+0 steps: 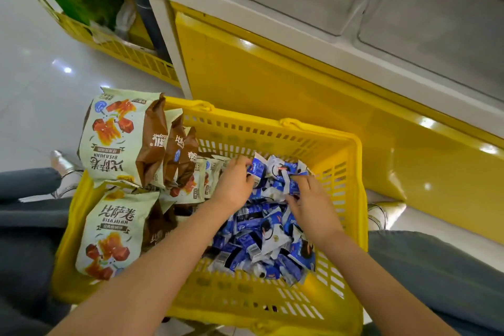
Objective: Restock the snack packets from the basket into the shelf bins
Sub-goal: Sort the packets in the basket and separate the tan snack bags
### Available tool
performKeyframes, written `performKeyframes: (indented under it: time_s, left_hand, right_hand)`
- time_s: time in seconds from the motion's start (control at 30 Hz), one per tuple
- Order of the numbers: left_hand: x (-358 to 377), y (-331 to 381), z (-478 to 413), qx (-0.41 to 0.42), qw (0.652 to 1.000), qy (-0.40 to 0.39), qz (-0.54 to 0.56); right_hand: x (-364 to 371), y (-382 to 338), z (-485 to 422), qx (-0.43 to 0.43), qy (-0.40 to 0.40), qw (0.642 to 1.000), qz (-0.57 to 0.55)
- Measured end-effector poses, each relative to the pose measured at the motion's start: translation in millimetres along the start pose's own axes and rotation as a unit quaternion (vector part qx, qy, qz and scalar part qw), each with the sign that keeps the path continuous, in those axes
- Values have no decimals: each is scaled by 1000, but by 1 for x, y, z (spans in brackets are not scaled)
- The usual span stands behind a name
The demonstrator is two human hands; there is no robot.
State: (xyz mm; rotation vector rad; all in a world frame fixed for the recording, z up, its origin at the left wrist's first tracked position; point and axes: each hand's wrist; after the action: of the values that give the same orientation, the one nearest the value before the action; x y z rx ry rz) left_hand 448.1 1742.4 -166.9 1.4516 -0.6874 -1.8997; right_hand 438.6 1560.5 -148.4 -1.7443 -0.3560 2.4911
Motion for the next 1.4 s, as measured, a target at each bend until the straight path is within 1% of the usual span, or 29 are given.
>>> performKeyframes:
  time_s: [0.03,0.07,0.1,0.13,0.17,0.2,0.23,0.27,0.33,0.47,0.53,0.63,0.73,0.8,0.87,0.9,0.93,0.97,1.0,1.03,1.1,1.2,1.3,1.33,1.4]
  left_hand:
    - [1,-3,8,22,999,30,-18]
    - [4,-6,16,31,999,35,-23]
    - [8,-10,26,26,999,6,-18]
    - [13,-13,36,9,998,-58,-8]
    - [18,-16,45,-9,989,-148,-2]
    - [23,-19,54,-17,971,-238,-9]
    - [27,-22,62,-19,950,-309,-25]
    - [30,-24,70,-17,933,-355,-47]
    - [33,-31,81,-23,918,-386,-87]
    - [30,-42,91,-20,913,-394,-102]
    - [27,-45,93,-22,920,-383,-84]
    - [27,-46,95,-42,930,-361,-56]
    - [20,-40,95,-80,936,-343,-12]
    - [13,-36,93,-119,936,-328,50]
    - [7,-29,88,-165,929,-310,120]
    - [5,-26,84,-200,923,-283,166]
    - [3,-22,81,-239,912,-243,227]
    - [1,-19,79,-267,894,-195,303]
    - [-3,-16,79,-277,873,-146,373]
    - [-8,-15,78,-273,854,-105,431]
    - [-17,-15,78,-241,830,-57,500]
    - [-34,-15,77,-188,818,-32,542]
    - [-50,-13,77,-163,817,-14,553]
    - [-54,-13,77,-157,812,-1,562]
    - [-61,-10,77,-146,806,21,573]
  right_hand:
    - [2,-1,10,-16,-15,999,-27]
    - [6,-3,20,-29,-48,998,-33]
    - [12,-3,29,-36,-93,995,-23]
    - [19,-2,38,-37,-140,989,-4]
    - [27,-1,44,-32,-183,982,14]
    - [35,0,50,-23,-217,976,25]
    - [42,0,53,-16,-238,971,36]
    - [48,0,56,-14,-246,968,53]
    - [55,-1,57,-12,-238,967,95]
    - [59,-4,52,30,-212,966,143]
    - [56,-5,53,41,-206,966,151]
    - [48,-3,53,24,-177,972,154]
    - [32,2,50,30,-174,980,93]
    - [19,2,49,39,-160,986,34]
    - [8,-1,50,58,-137,987,-60]
    - [3,-2,50,66,-124,984,-111]
    - [-1,-5,48,68,-106,980,-152]
    - [-6,-8,45,69,-86,977,-184]
    - [-11,-11,42,68,-67,972,-214]
    - [-16,-15,37,65,-49,968,-239]
    - [-22,-22,24,58,-25,966,-252]
    - [-24,-33,2,62,-10,973,-224]
    - [-19,-40,-20,70,18,976,-208]
    - [-16,-41,-25,62,26,979,-194]
    - [-10,-42,-30,42,12,991,-127]
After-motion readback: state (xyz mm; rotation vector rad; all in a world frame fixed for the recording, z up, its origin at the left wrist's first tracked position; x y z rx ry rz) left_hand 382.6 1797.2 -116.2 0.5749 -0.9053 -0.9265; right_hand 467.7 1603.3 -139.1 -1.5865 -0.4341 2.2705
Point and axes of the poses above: each hand's wrist, its own z-axis away from the middle knuckle, its own x-axis out of the palm, y = z × x, and after that the axes turned 10 degrees about x, right-handed
